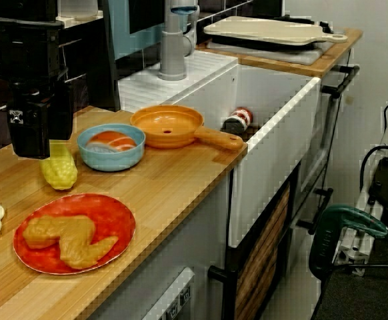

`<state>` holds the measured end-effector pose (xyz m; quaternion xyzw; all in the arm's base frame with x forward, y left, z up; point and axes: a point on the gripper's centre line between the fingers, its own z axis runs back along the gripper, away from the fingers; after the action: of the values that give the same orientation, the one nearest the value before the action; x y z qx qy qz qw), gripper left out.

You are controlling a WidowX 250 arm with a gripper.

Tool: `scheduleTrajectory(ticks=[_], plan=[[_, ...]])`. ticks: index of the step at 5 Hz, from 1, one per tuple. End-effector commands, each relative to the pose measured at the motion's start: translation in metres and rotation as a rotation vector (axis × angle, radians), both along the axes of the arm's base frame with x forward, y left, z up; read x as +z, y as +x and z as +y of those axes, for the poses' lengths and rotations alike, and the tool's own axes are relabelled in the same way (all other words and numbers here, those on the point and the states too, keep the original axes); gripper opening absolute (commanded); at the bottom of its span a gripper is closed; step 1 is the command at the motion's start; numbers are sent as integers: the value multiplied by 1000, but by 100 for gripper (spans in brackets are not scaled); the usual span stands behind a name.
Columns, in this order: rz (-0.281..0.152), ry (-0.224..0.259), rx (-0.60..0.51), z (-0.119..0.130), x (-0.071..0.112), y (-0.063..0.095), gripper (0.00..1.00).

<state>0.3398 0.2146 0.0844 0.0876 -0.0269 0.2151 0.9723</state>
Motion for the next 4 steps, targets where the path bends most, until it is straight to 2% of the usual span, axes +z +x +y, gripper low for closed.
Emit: scheduleTrajectory(ticks=[1,3,4], plan=[[-103,11,-78,-11,46,-4,100],[-105,5,-233,-41,54,-7,100],[-105,-16,-284,-53,53,-6,100]])
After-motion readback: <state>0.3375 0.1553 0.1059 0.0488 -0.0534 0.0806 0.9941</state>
